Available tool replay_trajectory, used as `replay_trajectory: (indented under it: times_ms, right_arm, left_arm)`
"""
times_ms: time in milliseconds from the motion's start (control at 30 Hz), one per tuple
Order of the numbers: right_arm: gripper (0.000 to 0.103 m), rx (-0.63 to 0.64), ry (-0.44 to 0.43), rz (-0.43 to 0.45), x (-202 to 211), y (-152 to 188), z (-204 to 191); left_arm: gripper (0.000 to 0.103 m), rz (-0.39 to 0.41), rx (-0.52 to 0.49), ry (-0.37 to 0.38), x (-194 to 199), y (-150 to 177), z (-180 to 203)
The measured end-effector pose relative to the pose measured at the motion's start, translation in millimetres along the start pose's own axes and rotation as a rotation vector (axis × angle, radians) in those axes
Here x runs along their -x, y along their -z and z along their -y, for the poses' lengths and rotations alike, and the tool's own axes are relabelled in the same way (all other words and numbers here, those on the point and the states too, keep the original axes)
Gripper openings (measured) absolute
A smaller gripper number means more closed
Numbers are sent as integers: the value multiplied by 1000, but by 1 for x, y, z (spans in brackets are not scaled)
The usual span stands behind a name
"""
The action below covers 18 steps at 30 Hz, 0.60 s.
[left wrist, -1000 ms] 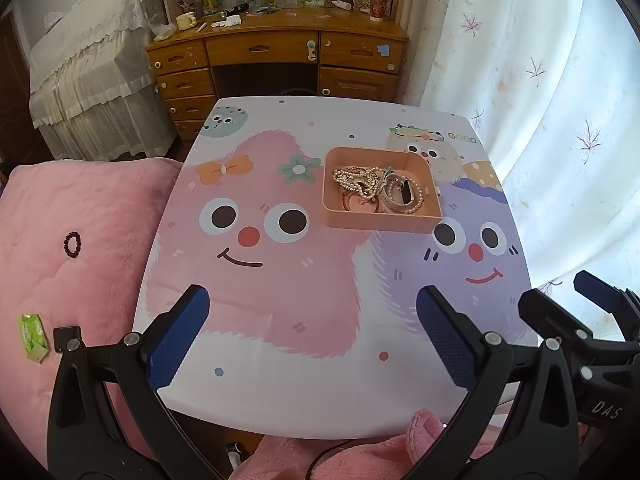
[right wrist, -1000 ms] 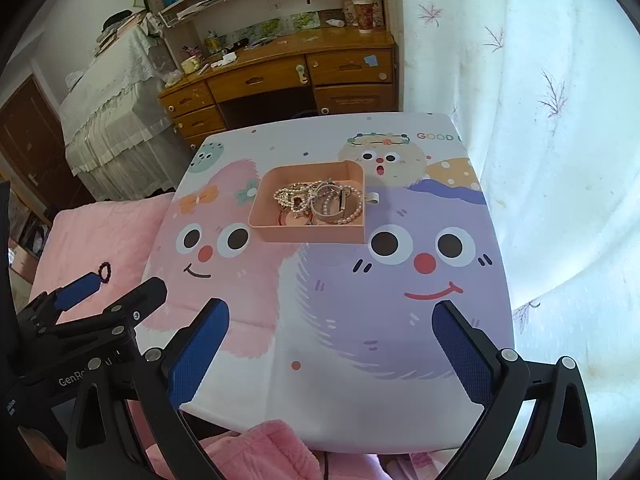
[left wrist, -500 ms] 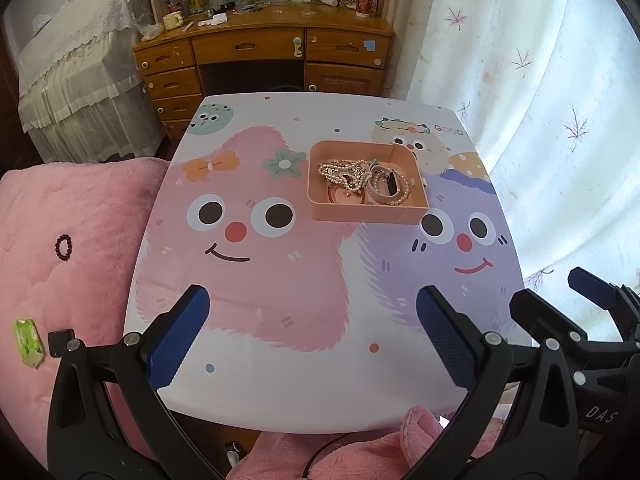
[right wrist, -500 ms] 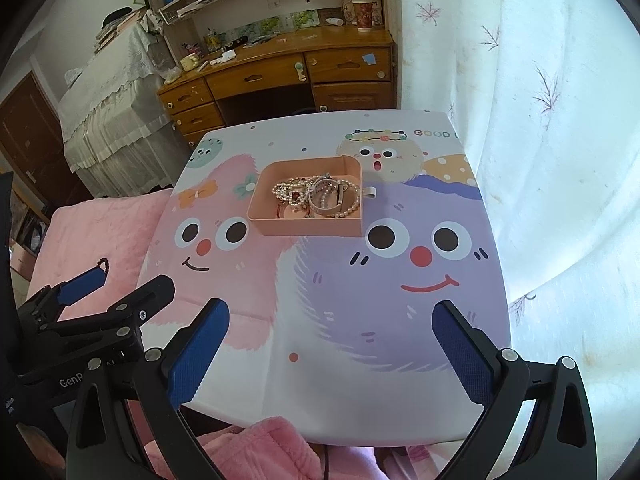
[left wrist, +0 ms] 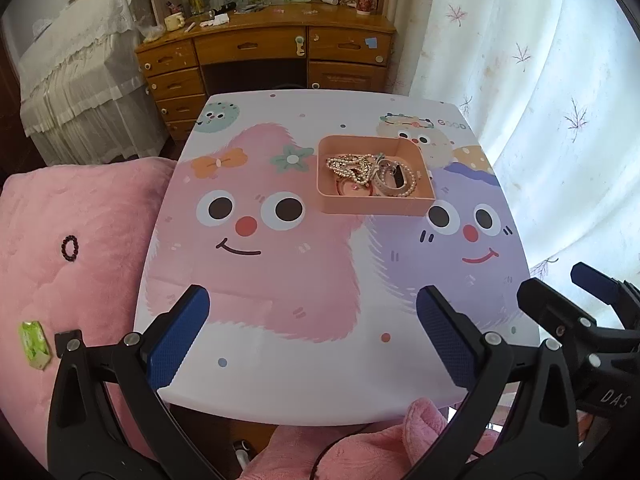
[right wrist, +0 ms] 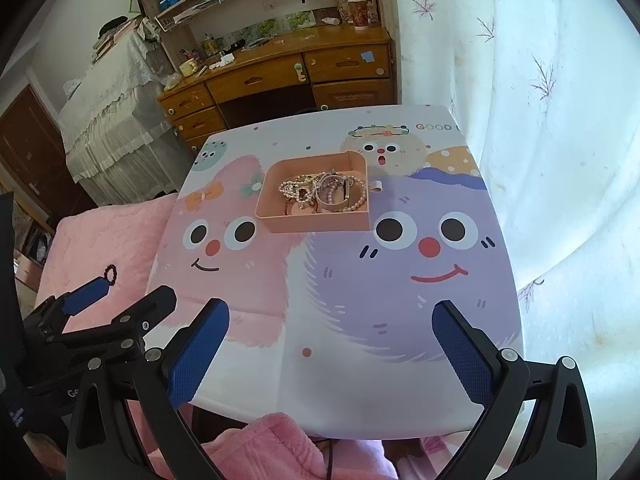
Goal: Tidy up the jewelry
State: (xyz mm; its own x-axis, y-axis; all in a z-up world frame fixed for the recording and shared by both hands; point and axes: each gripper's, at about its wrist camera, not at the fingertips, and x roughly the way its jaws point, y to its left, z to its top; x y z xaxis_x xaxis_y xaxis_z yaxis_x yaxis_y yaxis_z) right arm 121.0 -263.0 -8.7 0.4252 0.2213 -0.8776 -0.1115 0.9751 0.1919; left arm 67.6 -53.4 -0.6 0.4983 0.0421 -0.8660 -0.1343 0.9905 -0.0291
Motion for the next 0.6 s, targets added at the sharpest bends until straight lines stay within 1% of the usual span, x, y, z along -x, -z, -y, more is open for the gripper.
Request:
replay_trajectory:
  times_ms: [100, 333, 600]
  right_arm:
    - [102, -12, -1, 11, 2, 2, -1]
    - [102, -8, -10, 4, 2, 6, -4]
    - [102, -4, -12, 0, 0, 3, -2]
  left_arm:
    - [103, -1, -15, -7, 2, 3, 0]
    - [103, -13, -2, -16, 2, 6, -5]
    - [103, -11, 6, -21, 2, 3, -6]
